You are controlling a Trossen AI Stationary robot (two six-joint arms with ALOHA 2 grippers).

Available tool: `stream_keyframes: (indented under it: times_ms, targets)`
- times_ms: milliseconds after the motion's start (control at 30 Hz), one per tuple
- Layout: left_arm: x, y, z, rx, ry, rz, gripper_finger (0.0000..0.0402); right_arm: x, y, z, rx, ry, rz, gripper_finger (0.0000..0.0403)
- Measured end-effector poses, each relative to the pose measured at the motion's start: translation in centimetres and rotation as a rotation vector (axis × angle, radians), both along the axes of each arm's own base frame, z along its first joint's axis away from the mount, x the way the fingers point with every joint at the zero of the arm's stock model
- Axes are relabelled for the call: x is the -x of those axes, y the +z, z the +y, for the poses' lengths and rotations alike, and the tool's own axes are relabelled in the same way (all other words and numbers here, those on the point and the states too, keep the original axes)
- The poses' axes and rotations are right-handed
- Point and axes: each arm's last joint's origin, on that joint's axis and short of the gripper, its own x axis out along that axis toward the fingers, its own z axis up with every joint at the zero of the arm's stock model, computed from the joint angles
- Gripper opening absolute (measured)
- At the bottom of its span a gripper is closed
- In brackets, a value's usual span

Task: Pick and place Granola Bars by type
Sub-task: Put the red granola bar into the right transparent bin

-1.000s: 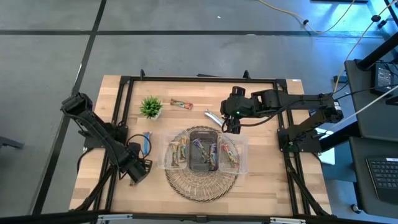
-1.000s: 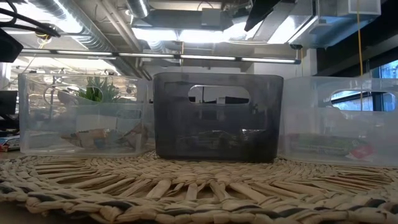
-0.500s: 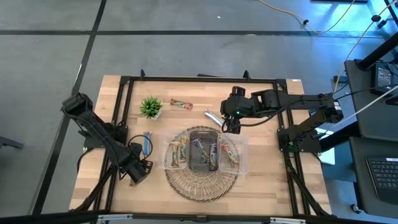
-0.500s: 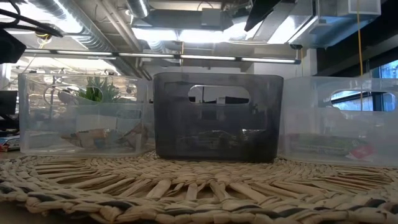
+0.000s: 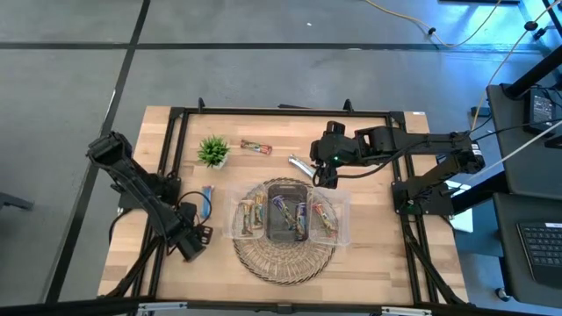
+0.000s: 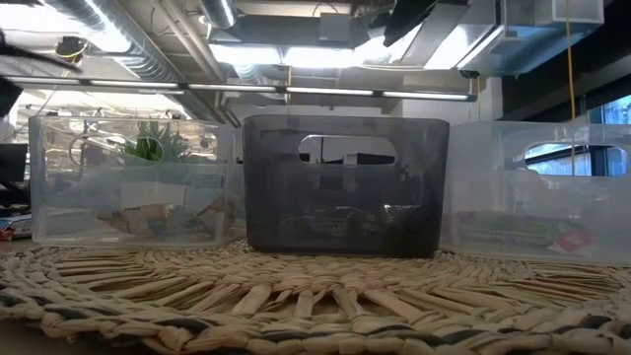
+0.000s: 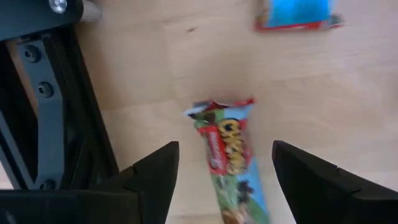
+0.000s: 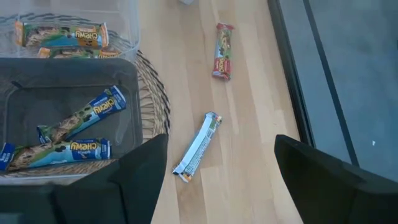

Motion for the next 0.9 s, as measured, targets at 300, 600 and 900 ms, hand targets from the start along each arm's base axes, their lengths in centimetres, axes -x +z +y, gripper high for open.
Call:
stream_keyframes:
  times_ms: [300,600,900]
  targets:
    - [0.4,-2.6,0.5,0.063,-0.001,-0.054,0.0221,0.0,0.0,0.0,-0.003,-0.004,-0.001,0.0297]
    - [0.4,-2.8,0.5,0.060,-0.034,-0.067,0.0135,0.0,0.0,0.0,-0.002,-0.003,-0.001,0.0297]
    - [0.2,-2.7,0.5,0.030,-0.045,-0.112,0.0081,0.0,0.0,0.0,-0.002,-0.003,-0.001,0.0297]
